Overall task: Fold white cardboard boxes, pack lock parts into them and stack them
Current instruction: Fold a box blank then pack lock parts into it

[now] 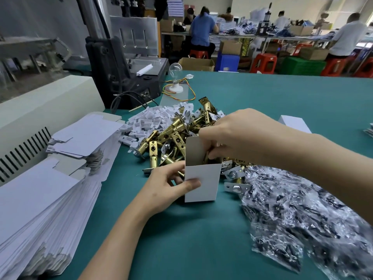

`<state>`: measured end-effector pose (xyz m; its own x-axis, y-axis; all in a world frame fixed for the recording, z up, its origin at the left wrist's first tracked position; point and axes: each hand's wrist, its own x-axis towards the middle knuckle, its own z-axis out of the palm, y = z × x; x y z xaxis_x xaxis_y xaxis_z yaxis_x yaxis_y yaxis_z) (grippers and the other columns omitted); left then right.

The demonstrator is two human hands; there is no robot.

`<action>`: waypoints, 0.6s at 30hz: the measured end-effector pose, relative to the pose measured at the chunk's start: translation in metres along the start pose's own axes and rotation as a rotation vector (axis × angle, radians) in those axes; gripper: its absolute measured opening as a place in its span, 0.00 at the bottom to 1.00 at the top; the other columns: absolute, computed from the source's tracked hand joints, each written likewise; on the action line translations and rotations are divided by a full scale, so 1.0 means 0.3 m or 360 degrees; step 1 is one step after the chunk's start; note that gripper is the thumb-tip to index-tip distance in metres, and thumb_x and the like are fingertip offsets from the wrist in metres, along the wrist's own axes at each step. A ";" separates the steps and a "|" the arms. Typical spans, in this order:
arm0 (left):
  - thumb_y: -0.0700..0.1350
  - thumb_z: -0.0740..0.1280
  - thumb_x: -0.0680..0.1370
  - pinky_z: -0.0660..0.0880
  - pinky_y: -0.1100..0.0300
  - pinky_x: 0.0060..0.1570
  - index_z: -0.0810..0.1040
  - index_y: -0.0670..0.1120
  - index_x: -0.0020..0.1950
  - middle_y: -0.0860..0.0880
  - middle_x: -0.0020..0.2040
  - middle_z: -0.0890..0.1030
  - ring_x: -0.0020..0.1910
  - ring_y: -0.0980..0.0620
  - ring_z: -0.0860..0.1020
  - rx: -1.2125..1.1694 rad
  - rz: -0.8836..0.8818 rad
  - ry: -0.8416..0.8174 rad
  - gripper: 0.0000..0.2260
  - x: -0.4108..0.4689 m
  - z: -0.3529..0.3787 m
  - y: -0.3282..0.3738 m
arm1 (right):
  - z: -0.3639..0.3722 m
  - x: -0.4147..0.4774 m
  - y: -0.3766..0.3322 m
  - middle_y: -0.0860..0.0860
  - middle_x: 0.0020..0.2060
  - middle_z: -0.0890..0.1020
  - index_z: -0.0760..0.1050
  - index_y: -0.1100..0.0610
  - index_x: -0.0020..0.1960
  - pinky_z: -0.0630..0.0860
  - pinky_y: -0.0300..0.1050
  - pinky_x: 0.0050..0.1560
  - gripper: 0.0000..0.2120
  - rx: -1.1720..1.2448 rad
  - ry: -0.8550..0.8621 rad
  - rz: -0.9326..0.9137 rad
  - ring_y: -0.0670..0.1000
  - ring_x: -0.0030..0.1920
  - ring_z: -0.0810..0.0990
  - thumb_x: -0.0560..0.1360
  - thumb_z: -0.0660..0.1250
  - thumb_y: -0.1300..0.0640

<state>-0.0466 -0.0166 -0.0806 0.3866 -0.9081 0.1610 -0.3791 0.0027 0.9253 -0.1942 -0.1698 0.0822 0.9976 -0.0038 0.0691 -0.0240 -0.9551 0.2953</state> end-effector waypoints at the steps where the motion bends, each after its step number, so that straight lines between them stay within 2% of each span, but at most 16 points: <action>1: 0.63 0.73 0.74 0.77 0.47 0.42 0.84 0.64 0.59 0.55 0.50 0.84 0.39 0.51 0.75 0.0002 0.0005 -0.0001 0.15 0.000 0.001 0.001 | 0.001 0.000 -0.002 0.46 0.46 0.80 0.72 0.45 0.55 0.61 0.46 0.36 0.08 -0.0023 -0.0021 0.0008 0.54 0.47 0.79 0.80 0.67 0.43; 5: 0.63 0.73 0.74 0.77 0.43 0.41 0.84 0.64 0.60 0.52 0.51 0.84 0.41 0.42 0.76 -0.0008 0.0002 0.0006 0.15 -0.003 0.002 0.010 | 0.011 -0.004 -0.005 0.46 0.46 0.81 0.73 0.46 0.54 0.61 0.47 0.36 0.05 -0.0074 -0.0079 -0.0032 0.53 0.48 0.79 0.80 0.66 0.47; 8: 0.64 0.74 0.73 0.72 0.50 0.40 0.85 0.62 0.61 0.49 0.46 0.81 0.41 0.40 0.74 -0.0042 0.0004 -0.0004 0.17 -0.008 0.002 0.016 | 0.002 -0.015 0.002 0.43 0.46 0.81 0.75 0.43 0.52 0.63 0.45 0.39 0.02 0.0060 -0.0054 -0.0033 0.50 0.49 0.79 0.80 0.66 0.47; 11: 0.65 0.75 0.73 0.66 0.53 0.41 0.85 0.62 0.61 0.41 0.43 0.77 0.39 0.41 0.70 -0.0076 0.0010 -0.0022 0.18 -0.010 0.001 0.019 | -0.012 -0.024 0.015 0.39 0.38 0.77 0.80 0.43 0.50 0.67 0.45 0.39 0.03 0.0313 0.0148 0.0027 0.47 0.42 0.76 0.77 0.68 0.46; 13: 0.64 0.76 0.73 0.66 0.53 0.41 0.85 0.60 0.61 0.40 0.44 0.77 0.39 0.39 0.70 -0.0100 0.0013 -0.0042 0.18 -0.011 0.001 0.023 | -0.022 -0.024 0.018 0.40 0.36 0.79 0.82 0.47 0.48 0.74 0.47 0.40 0.10 0.0525 0.0342 0.0056 0.48 0.38 0.77 0.76 0.67 0.42; 15: 0.62 0.76 0.73 0.66 0.53 0.41 0.86 0.59 0.60 0.42 0.45 0.80 0.39 0.40 0.69 -0.0120 0.0031 -0.0068 0.17 -0.010 0.003 0.021 | -0.033 -0.004 0.022 0.43 0.34 0.82 0.83 0.52 0.45 0.77 0.51 0.41 0.16 0.0693 0.0492 0.0113 0.49 0.36 0.79 0.77 0.66 0.40; 18: 0.61 0.77 0.73 0.66 0.58 0.39 0.86 0.59 0.59 0.54 0.41 0.79 0.38 0.51 0.68 -0.0130 0.0037 -0.0072 0.16 -0.007 0.007 0.005 | -0.038 0.080 0.037 0.47 0.34 0.83 0.83 0.55 0.43 0.77 0.51 0.41 0.17 0.0726 0.0528 0.0235 0.50 0.37 0.80 0.80 0.67 0.43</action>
<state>-0.0498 -0.0156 -0.0803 0.3395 -0.9253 0.1691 -0.3171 0.0566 0.9467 -0.1713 -0.1771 0.0981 0.9103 -0.1239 0.3950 -0.0575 -0.9828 -0.1756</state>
